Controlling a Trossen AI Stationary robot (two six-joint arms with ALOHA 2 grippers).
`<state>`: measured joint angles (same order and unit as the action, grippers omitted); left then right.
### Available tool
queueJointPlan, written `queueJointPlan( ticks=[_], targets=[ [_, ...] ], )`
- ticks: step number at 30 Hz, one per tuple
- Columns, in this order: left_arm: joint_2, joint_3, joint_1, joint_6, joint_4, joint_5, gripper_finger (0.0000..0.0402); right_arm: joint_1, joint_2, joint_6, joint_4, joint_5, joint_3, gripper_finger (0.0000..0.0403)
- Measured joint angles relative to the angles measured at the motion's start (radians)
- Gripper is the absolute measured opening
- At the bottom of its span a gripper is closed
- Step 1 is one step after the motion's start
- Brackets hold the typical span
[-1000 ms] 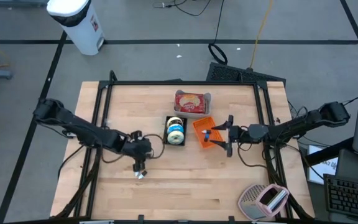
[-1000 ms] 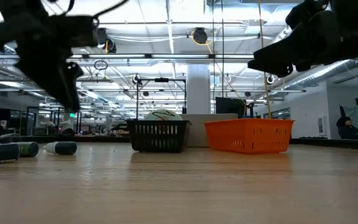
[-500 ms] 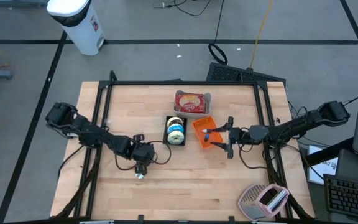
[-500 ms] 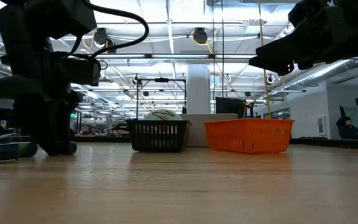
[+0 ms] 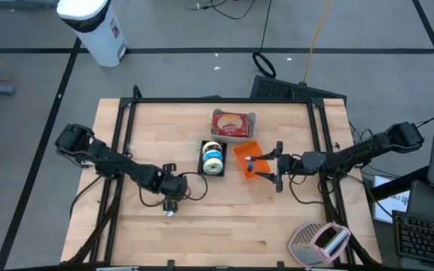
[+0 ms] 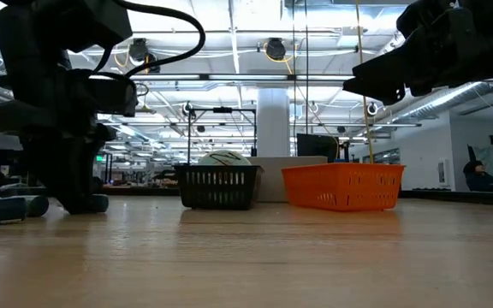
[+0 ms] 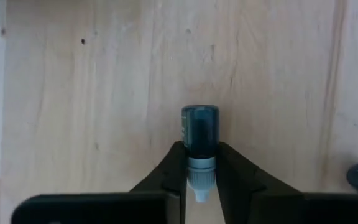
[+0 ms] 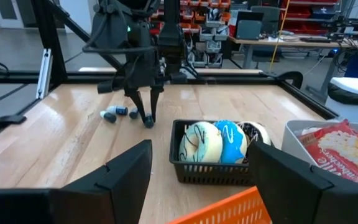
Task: Pick & Place Food Item
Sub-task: Put the dark green food coloring into the orange bin
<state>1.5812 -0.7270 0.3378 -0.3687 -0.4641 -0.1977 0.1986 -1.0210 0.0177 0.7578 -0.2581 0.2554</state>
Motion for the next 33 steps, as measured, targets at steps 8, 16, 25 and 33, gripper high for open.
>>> queueJointPlan(
  ticks=[8, 16, 25, 33],
  targets=[
    [-0.004, -0.13, -0.002, 0.106, -0.126, -0.192, 0.0052, 0.0, 0.0, 0.048, -0.003, 0.0, 0.0, 0.0253],
    [-0.006, -0.306, 0.01, 0.461, 0.027, -0.504, 0.0063, 0.0, -0.009, 0.222, 0.116, -0.005, 0.0, 0.0253],
    [-0.007, -0.338, -0.022, 0.874, 0.27, -0.619, 0.0063, 0.002, -0.158, 0.341, 0.128, -0.141, 0.093, 0.0254],
    [-0.007, -0.338, -0.057, 1.024, 0.308, -0.63, 0.0056, -0.033, -0.379, 0.387, 0.129, -0.155, 0.287, 0.0254]
  ],
)
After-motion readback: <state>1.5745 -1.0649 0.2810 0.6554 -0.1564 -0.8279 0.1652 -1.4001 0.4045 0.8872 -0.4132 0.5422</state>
